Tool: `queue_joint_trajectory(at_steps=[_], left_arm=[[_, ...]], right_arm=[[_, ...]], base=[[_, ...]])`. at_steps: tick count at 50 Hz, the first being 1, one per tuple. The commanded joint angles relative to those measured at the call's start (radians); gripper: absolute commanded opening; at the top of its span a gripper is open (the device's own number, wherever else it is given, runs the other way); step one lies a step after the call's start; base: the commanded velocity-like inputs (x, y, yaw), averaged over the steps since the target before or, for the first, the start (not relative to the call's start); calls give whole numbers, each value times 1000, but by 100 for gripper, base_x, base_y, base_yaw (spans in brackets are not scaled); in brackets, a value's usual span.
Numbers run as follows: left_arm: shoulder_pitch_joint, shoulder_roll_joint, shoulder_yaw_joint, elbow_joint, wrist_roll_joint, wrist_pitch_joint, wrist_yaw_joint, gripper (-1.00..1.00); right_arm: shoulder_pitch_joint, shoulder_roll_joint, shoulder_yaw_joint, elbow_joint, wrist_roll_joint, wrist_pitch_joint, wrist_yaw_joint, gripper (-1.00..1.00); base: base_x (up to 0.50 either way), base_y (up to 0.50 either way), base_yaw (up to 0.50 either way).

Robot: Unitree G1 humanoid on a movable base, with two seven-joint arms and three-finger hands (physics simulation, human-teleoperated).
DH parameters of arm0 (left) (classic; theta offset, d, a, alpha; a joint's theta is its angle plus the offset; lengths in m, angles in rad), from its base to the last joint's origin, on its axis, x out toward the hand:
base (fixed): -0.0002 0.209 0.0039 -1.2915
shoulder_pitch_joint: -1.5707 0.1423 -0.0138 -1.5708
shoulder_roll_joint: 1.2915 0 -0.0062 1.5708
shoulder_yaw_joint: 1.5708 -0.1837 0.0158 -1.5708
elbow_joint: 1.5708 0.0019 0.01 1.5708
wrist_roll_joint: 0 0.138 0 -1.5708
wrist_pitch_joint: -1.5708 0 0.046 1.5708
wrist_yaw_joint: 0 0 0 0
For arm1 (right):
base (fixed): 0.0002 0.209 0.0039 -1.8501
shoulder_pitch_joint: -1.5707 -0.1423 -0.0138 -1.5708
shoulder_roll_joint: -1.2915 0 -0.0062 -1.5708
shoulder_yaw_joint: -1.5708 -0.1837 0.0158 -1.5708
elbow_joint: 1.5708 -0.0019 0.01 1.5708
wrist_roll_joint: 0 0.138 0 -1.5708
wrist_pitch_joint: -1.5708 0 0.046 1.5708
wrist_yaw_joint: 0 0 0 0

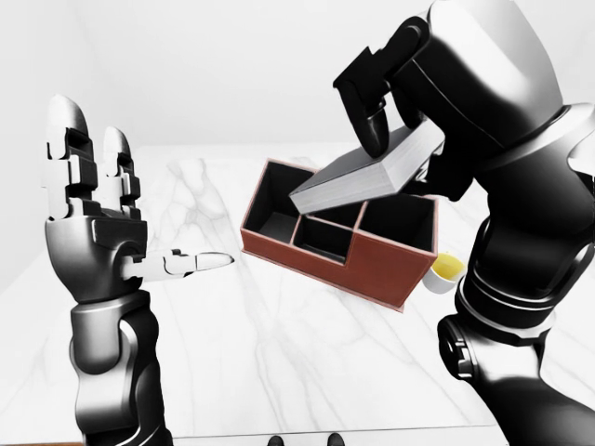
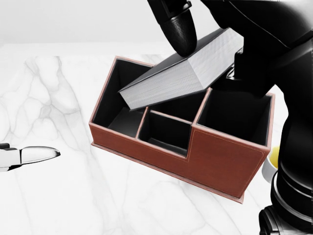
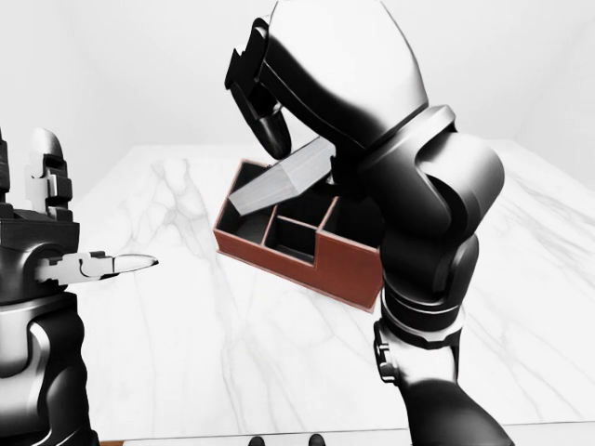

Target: Pick up the book and place it in the right compartment of the caddy.

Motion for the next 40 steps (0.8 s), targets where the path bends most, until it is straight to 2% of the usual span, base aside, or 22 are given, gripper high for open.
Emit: queue_joint_trajectory(at_steps=[1, 2, 3, 8, 9, 13, 14, 16, 23, 31, 40], left_arm=[[0, 1, 1, -3, -3, 0, -1, 100], [0, 1, 1, -3, -3, 0, -1, 100], [0, 1, 1, -3, -3, 0, -2, 100], [3, -1, -1, -5, -1, 0, -3, 100], [4, -1, -1, -6, -1, 0, -3, 100], [5, -2, -1, -8, -2, 0, -3, 100], [5, -2, -1, -8, -2, 0, -4, 100], [4, -2, -1, -8, -3, 0, -3, 100], [4, -3, -1, -9, -3, 0, -4, 100], [2, -1, -1, -10, -5, 0, -4, 100], [2, -1, -1, -14, -8, 0, -5, 100]], right_arm=[[-104, -59, -28, 131, 1, 21, 0, -100], [-104, -59, -28, 132, 1, 20, 0, -100], [-109, -64, -28, 144, -11, 34, 0, -100], [-157, -95, -38, 247, -19, 30, -18, -100], [-161, -100, -38, 262, -29, 40, -14, -100], [-190, -121, -41, 360, -51, 23, -50, -100], [-195, -124, -40, 373, -61, 33, -43, -100], [-215, -131, -41, 414, -63, 21, -59, -100], [-241, -141, -37, 477, -98, 43, -37, -100], [-254, -147, -33, 576, -146, 22, -67, -100], [-259, -155, -26, 764, -191, -26, -173, -100]], base=[[0, 0, 0], [0, 0, 0], [0, 0, 0], [0, 0, 0], [0, 0, 0], [0, 0, 0], [0, 0, 0], [0, 0, 0], [0, 0, 0], [0, 0, 0], [0, 0, 0]])
